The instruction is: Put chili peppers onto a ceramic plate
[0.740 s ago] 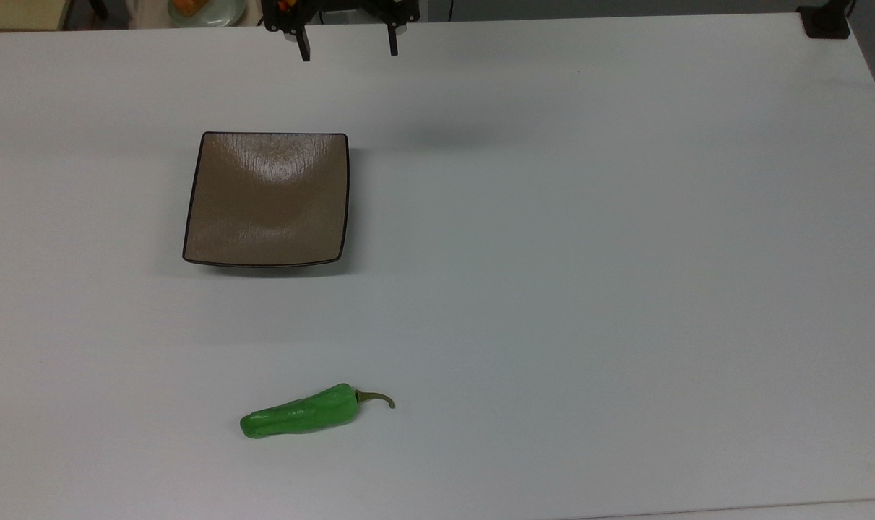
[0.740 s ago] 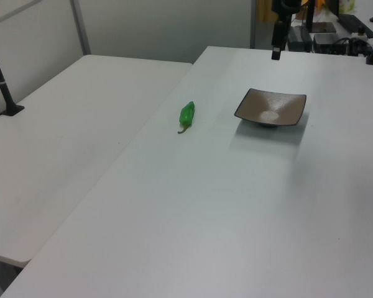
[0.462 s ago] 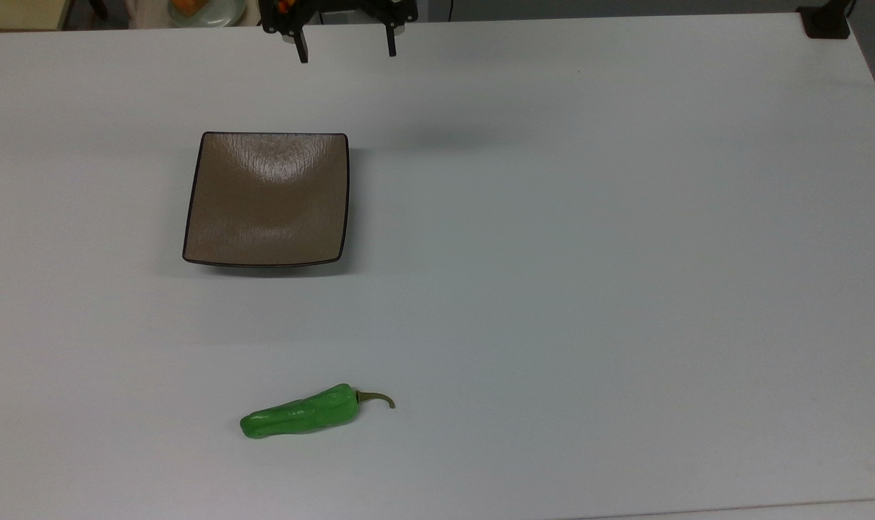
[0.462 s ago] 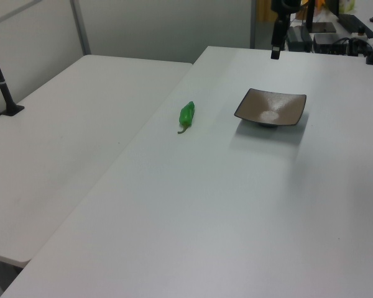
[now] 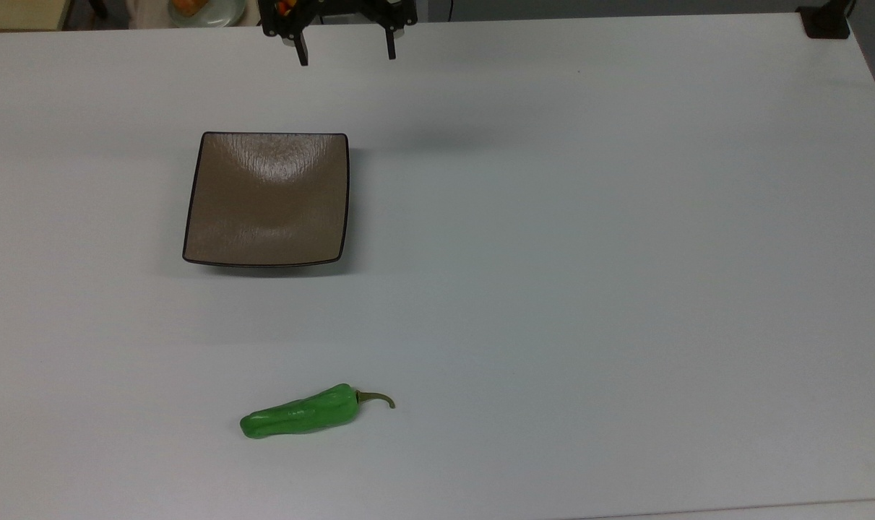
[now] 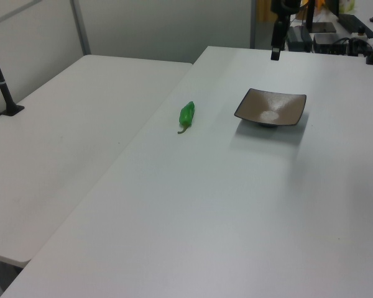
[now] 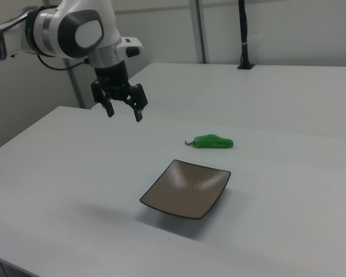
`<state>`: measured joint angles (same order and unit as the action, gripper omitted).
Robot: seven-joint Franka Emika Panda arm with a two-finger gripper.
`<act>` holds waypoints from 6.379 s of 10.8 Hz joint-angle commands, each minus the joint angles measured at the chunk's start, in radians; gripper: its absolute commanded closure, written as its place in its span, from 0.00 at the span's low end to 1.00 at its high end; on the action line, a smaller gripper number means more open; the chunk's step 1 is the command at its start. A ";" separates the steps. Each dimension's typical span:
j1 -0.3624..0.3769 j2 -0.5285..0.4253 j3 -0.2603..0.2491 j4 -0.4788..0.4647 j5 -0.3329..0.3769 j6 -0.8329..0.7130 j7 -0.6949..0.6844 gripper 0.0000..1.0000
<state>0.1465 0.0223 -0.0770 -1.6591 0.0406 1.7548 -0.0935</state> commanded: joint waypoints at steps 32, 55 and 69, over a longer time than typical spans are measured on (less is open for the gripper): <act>0.018 0.929 -0.142 0.495 -0.048 0.973 1.433 0.15; -0.011 0.487 -0.089 0.279 -0.028 0.701 1.114 0.90; -0.152 0.177 0.017 0.069 0.168 0.144 -0.153 0.90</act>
<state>0.0380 0.2710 -0.0748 -1.4872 0.1669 1.9159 -0.0713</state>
